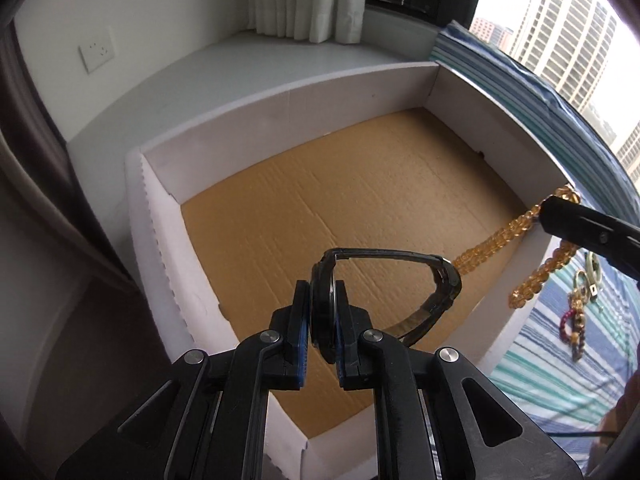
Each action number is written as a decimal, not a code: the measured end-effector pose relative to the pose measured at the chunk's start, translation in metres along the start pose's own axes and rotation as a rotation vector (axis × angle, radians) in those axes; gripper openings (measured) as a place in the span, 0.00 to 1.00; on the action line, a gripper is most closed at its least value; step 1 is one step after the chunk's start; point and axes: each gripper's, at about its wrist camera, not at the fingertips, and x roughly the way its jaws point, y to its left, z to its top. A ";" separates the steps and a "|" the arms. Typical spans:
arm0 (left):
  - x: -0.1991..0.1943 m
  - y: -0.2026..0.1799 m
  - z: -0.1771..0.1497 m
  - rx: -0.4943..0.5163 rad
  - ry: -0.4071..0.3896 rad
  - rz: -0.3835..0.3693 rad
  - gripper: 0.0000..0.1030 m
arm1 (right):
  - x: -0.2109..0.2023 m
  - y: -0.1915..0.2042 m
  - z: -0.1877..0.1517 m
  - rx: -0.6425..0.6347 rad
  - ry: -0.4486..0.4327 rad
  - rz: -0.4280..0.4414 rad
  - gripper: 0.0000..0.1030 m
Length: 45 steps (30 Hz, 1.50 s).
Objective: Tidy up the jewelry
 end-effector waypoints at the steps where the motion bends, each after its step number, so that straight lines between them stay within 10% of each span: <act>1: 0.004 0.001 -0.001 0.002 0.009 0.004 0.08 | 0.013 0.000 0.000 -0.003 0.028 -0.007 0.09; 5: 0.014 0.004 -0.002 0.010 0.015 0.028 0.18 | 0.033 -0.002 0.001 0.015 0.070 -0.038 0.16; 9: -0.002 0.008 -0.004 -0.006 -0.051 0.039 0.75 | 0.015 -0.006 0.002 0.032 0.022 -0.055 0.44; 23: -0.070 -0.100 -0.054 0.229 -0.260 -0.141 0.96 | -0.125 -0.009 -0.098 -0.050 -0.256 -0.458 0.76; 39: -0.093 -0.221 -0.155 0.503 -0.136 -0.428 0.99 | -0.236 -0.078 -0.267 0.234 -0.338 -0.726 0.78; 45: -0.096 -0.231 -0.172 0.556 -0.144 -0.391 0.99 | -0.232 -0.095 -0.305 0.349 -0.328 -0.723 0.78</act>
